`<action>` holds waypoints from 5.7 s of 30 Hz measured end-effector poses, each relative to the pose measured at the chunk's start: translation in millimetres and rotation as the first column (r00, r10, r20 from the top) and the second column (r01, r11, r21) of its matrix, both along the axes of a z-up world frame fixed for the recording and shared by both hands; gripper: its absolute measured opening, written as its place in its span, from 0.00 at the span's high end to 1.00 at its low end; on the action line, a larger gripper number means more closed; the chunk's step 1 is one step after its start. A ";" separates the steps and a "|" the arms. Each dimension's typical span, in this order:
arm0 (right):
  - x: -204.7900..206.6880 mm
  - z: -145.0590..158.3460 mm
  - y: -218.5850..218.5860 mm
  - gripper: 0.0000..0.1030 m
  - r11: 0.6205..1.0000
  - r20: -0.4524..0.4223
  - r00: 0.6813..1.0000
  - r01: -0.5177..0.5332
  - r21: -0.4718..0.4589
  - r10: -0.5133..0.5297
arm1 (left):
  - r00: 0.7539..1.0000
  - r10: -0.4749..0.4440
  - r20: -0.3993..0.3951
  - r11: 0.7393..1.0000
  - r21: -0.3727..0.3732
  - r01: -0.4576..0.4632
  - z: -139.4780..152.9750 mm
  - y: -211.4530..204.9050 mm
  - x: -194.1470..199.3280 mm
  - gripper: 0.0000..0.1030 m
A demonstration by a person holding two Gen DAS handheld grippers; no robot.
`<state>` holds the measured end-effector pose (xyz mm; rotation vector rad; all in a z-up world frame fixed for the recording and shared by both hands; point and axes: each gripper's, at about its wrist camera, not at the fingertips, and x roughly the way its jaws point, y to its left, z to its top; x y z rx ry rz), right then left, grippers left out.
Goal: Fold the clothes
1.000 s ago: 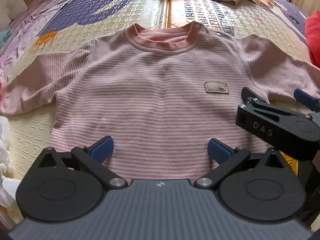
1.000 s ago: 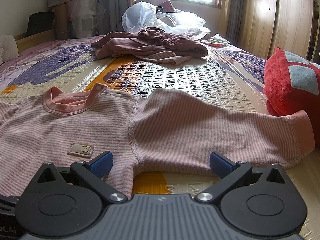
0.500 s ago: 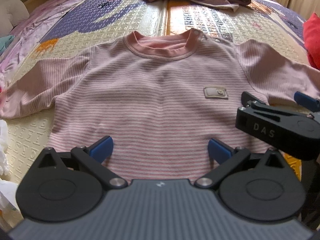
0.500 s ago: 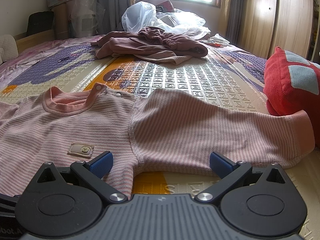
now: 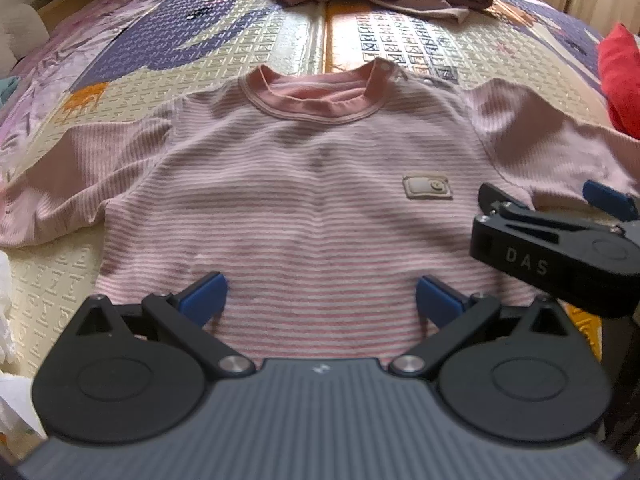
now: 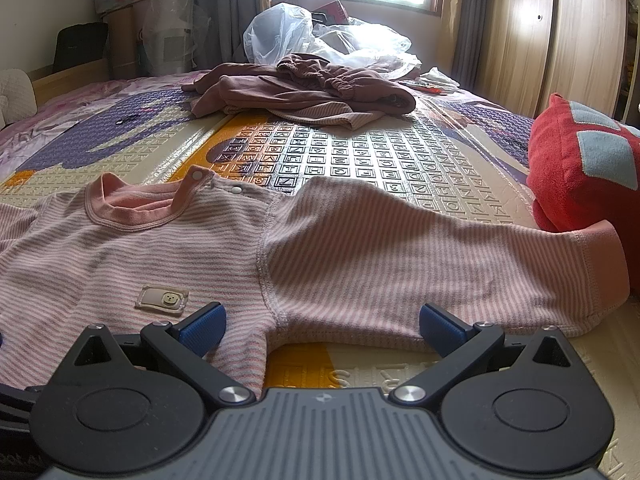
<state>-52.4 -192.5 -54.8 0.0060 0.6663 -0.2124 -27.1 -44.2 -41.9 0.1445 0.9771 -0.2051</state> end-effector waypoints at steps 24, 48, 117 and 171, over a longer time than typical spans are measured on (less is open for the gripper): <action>-1.0 -0.6 0.4 0.00 1.000 0.000 1.000 0.000 -0.002 0.000 | 1.000 0.004 0.002 1.000 0.007 -0.004 -0.1 -1.4 -1.6 0.00; -1.0 -0.3 -0.1 0.00 1.000 -0.001 1.000 0.000 -0.002 0.000 | 1.000 0.017 -0.001 1.000 0.014 -0.017 0.1 -2.7 -3.6 0.00; -0.7 -0.4 -0.4 0.00 1.000 -0.001 1.000 0.000 -0.003 0.000 | 1.000 0.016 -0.008 1.000 0.015 -0.016 0.4 -2.5 -4.3 0.00; -0.7 -0.3 -0.5 0.00 1.000 -0.001 1.000 0.000 -0.003 0.000 | 1.000 0.016 -0.009 1.000 0.016 -0.016 0.5 -2.7 -4.2 0.00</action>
